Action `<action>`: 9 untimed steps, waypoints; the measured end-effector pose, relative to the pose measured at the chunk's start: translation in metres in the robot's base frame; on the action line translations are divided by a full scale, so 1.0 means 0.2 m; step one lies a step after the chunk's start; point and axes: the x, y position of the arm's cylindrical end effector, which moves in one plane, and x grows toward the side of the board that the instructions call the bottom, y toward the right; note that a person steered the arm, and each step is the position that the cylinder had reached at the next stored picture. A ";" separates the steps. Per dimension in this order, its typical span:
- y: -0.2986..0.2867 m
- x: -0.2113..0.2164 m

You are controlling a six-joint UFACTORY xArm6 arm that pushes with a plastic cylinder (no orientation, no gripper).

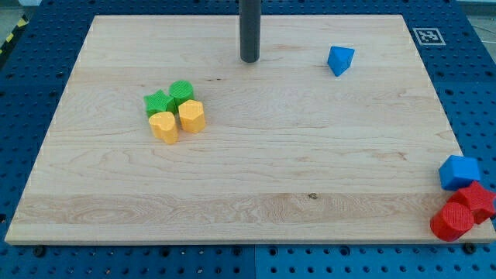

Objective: Move the blue triangle diagonally towards the center of the board

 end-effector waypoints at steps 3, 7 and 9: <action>0.12 -0.30; 0.41 -0.39; 0.60 -0.31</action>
